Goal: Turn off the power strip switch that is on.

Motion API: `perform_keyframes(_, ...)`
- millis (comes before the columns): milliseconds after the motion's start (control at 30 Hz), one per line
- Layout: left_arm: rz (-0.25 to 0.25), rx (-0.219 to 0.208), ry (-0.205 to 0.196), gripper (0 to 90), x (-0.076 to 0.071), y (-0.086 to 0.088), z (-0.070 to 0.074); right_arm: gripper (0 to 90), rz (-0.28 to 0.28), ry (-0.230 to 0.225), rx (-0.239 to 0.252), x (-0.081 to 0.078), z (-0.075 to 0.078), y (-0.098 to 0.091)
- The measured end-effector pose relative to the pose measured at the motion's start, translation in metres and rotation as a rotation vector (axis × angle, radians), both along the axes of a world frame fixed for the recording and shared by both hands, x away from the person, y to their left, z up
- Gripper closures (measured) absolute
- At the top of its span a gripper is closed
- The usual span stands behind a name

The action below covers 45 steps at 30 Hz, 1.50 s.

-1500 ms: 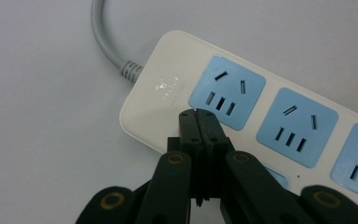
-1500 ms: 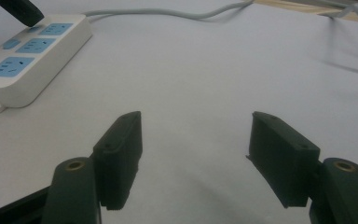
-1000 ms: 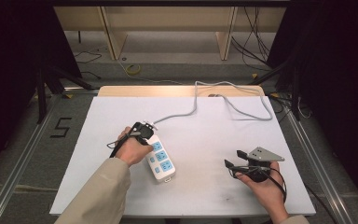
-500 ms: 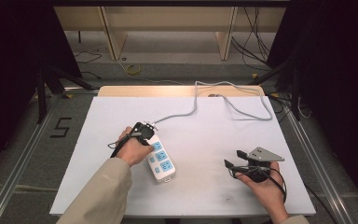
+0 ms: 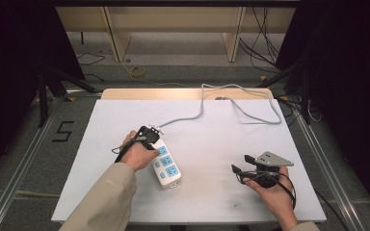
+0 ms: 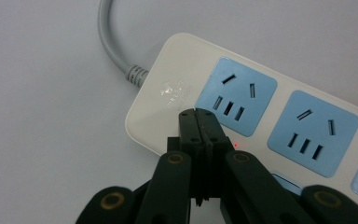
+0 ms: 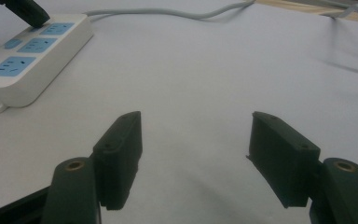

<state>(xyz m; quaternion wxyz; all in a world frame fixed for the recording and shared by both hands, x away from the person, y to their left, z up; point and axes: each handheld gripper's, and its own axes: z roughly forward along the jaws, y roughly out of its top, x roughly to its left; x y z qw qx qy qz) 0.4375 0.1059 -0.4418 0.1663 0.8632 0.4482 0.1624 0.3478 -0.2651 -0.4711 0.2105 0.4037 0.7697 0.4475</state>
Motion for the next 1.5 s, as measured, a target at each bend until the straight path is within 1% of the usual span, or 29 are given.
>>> perform_keyframes(133,-0.001,-0.003,-0.007,89.7,-0.0007,0.0002,-0.0003,35.7,-0.002,-0.001,0.002,0.0000,0.0000,0.0001)
perform_keyframes(300,0.002,-0.011,-0.004,89.7,-0.0005,0.0016,-0.0001,35.7,-0.001,-0.001,0.002,0.0002,0.0000,0.0000)
perform_keyframes(667,-0.010,0.008,-0.019,89.7,-0.0019,0.0003,-0.0004,35.7,0.002,0.000,0.000,0.0000,0.0003,-0.0004)
perform_keyframes(867,-0.003,-0.004,-0.021,89.7,-0.0021,0.0009,-0.0007,35.7,0.002,0.000,0.001,-0.0001,0.0005,-0.0005)
perform_keyframes(1133,-0.007,-0.013,-0.026,89.7,-0.0026,0.0020,-0.0011,35.7,0.000,-0.001,0.004,-0.0002,0.0006,-0.0006)
perform_keyframes(1200,-0.014,-0.009,-0.028,89.7,-0.0029,0.0027,-0.0009,35.7,0.000,-0.002,0.004,-0.0002,0.0006,-0.0006)
perform_keyframes(1367,-0.010,-0.022,-0.028,89.7,-0.0046,0.0052,-0.0011,35.7,0.002,-0.002,0.005,-0.0002,0.0005,-0.0005)
perform_keyframes(1400,-0.009,-0.025,-0.030,89.7,-0.0050,0.0056,-0.0011,35.7,0.002,-0.001,0.004,-0.0002,0.0005,-0.0005)
perform_keyframes(1433,-0.009,-0.022,-0.046,89.7,-0.0053,0.0061,-0.0001,35.7,0.002,-0.001,0.004,-0.0002,0.0005,-0.0005)
perform_keyframes(1500,-0.010,-0.030,-0.039,89.7,-0.0060,0.0073,0.0014,35.7,0.001,-0.001,0.004,-0.0002,0.0006,-0.0005)
